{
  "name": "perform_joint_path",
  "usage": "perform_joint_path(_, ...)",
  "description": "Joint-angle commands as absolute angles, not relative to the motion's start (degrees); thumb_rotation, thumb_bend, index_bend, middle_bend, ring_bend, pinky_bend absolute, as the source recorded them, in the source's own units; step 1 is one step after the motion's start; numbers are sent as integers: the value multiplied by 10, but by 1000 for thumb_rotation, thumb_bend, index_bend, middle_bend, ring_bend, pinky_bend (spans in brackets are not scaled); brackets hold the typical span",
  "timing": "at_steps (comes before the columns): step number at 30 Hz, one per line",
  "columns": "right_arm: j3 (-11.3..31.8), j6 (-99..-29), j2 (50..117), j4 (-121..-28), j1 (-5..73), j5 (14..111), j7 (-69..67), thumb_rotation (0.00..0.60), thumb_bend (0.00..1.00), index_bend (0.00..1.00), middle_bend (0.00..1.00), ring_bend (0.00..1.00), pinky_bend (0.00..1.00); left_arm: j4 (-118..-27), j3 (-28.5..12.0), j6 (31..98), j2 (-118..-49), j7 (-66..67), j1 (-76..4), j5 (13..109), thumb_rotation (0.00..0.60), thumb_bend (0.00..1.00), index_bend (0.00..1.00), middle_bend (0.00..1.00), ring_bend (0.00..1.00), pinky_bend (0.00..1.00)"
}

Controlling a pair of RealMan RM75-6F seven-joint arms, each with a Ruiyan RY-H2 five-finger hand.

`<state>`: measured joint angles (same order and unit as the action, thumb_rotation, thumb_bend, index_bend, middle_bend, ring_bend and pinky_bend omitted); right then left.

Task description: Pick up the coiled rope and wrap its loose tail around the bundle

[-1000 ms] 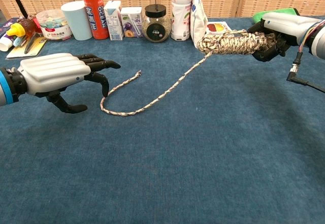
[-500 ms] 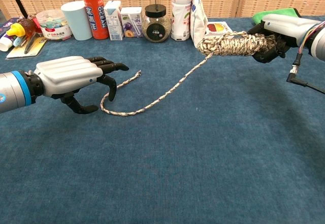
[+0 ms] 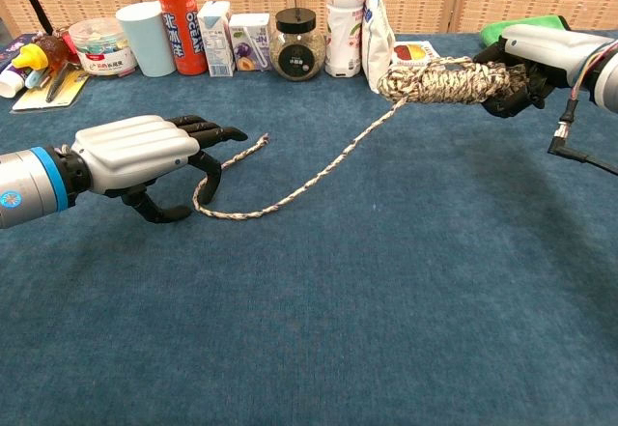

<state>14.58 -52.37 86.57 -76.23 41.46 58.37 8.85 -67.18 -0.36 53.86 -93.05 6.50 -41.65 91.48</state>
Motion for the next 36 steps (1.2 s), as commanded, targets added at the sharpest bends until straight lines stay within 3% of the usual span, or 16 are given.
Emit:
perform_joint_path(1, 146, -523, 865, -762, 414, 584, 88, 600, 693, 610, 598, 470, 695, -668, -3, 541, -934, 63, -417, 914, 600, 361, 497, 0, 0, 0)
perform_joint_path(21, 144, -520, 864, -753, 410, 590, 73, 600, 694, 610, 598, 470, 694, -668, 0, 549, -940, 64, -417, 901, 600, 435, 612, 0, 0, 0)
perform_joint_path(36, 139, -517, 869, -748, 411, 591, 81, 600, 694, 611, 598, 470, 694, -799, -17, 637, -837, 25, -410, 937, 600, 440, 649, 0, 0, 0)
